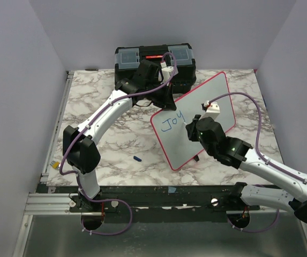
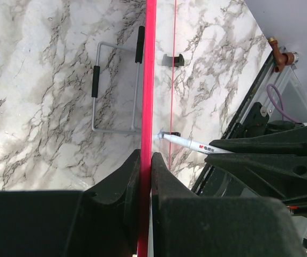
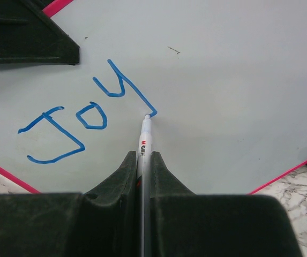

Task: Write a sentence on the whiteboard

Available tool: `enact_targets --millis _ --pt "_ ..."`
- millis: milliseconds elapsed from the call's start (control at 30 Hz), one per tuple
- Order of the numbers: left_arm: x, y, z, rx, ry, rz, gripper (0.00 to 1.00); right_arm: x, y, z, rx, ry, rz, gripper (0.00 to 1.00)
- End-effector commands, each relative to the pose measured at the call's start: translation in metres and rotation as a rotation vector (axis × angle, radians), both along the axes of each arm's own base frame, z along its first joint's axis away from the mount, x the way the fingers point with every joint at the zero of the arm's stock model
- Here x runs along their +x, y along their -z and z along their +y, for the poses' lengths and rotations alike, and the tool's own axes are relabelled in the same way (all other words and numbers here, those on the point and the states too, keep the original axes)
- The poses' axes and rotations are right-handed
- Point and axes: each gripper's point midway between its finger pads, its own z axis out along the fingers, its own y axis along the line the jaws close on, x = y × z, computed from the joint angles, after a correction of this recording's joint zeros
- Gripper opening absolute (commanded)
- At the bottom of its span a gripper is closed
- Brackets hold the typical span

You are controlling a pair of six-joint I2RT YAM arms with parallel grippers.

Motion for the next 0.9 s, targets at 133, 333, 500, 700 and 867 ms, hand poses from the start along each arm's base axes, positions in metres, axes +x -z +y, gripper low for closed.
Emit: enact_targets --millis 133,333,500,700,867 --pt "-0.023 -0.007 -0.005 0.009 0.062 -0.015 0.0 -0.004 -0.016 0.02 0.073 -0.074 0.006 0.01" --pt "-0.024 -0.004 -0.003 0.02 0.063 -0.014 0.0 -0.007 -0.046 0.01 0.113 -0.04 -0.023 0.01" --pt "-0.025 -0.003 -0.003 0.02 0.066 -0.009 0.0 -0.008 -0.075 -0.001 0.141 -0.012 -0.068 0.01" --pt "-0.026 -0.005 -0.002 0.013 0.064 -0.012 0.0 -0.002 -0.094 -0.016 0.115 0.045 -0.134 0.01" --pt "-0.028 -0.006 -0.002 0.014 0.065 -0.009 0.0 0.006 -0.095 -0.021 0.061 0.077 -0.154 0.01"
